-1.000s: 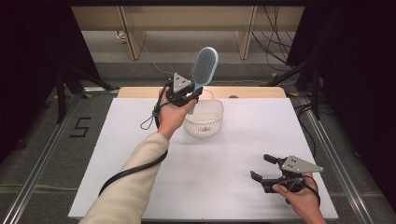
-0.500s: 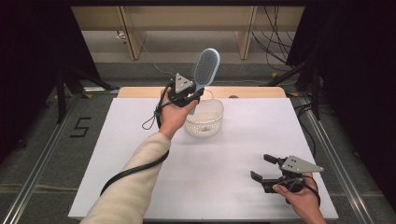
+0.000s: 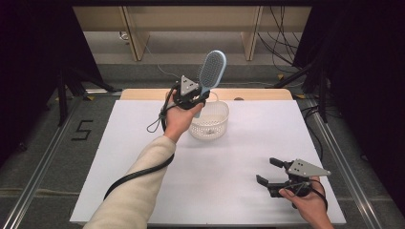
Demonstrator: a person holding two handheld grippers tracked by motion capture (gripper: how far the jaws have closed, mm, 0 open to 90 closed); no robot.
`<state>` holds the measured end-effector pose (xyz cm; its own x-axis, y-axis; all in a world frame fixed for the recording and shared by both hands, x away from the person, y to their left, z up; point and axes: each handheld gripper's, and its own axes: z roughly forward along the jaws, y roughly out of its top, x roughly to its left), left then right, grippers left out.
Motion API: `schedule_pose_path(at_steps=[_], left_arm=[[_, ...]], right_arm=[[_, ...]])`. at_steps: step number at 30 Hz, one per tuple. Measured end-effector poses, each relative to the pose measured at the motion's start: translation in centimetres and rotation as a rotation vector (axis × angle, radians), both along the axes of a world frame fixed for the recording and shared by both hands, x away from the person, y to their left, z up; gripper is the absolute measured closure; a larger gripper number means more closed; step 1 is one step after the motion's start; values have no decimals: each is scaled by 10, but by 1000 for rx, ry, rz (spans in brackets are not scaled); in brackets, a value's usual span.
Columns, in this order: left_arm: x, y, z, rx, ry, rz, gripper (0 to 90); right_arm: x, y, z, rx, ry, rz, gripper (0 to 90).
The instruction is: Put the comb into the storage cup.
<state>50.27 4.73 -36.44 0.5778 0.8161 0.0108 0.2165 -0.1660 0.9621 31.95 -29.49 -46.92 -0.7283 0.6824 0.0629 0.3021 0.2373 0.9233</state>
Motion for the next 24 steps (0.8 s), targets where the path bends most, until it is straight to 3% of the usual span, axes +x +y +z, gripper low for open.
schedule_pose_path(at_steps=[24], left_arm=[[2,-4,-3,3,6,-10,695]], right_arm=[[0,0,0,3,-2,2,161]])
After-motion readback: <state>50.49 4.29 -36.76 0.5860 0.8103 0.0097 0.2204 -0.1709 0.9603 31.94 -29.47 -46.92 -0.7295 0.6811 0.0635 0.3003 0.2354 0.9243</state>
